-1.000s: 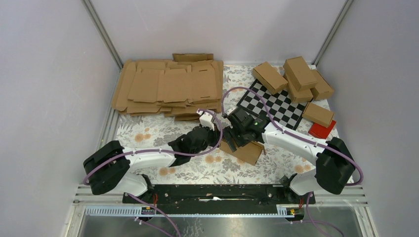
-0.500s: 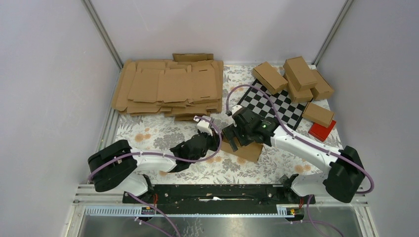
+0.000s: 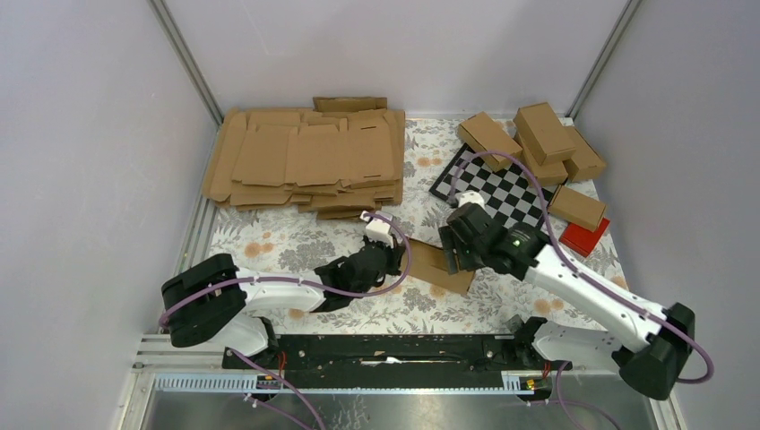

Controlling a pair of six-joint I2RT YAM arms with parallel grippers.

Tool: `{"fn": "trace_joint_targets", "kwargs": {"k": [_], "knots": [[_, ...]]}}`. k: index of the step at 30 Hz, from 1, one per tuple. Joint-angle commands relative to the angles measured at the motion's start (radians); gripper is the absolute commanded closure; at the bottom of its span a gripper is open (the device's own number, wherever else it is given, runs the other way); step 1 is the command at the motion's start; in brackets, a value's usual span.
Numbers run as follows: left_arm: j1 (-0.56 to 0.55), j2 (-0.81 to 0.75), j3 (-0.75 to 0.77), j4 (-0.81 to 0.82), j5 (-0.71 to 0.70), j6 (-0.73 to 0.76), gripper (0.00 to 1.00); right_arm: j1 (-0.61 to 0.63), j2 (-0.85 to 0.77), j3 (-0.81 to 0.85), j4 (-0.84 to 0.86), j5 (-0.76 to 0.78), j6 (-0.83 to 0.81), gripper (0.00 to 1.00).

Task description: Fold the paper box

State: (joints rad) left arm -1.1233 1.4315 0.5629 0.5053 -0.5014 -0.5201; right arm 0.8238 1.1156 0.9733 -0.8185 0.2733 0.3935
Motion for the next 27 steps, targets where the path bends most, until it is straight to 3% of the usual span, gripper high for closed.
{"fn": "trace_joint_targets", "kwargs": {"k": [1, 8, 13, 21, 27], "knots": [[-0.009, 0.003, 0.021, -0.082, -0.034, 0.022, 1.00, -0.011, -0.089, -0.045, -0.073, 0.109, 0.142, 0.32], [-0.010, -0.017, 0.020, -0.095, -0.045, 0.042, 1.00, -0.034, -0.062, -0.098, -0.062, 0.201, 0.206, 0.46], [-0.010, -0.028, 0.026, -0.103, -0.051, 0.059, 1.00, -0.121, -0.068, -0.142, 0.034, 0.104, 0.183, 0.53], [-0.016, -0.029, 0.059, -0.131, -0.045, 0.075, 1.00, -0.177, -0.098, -0.129, 0.066, -0.006, 0.206, 0.91], [-0.029, 0.007, 0.084, -0.132, -0.068, 0.097, 1.00, -0.178, -0.079, -0.060, 0.004, -0.032, 0.249, 0.90]]}}
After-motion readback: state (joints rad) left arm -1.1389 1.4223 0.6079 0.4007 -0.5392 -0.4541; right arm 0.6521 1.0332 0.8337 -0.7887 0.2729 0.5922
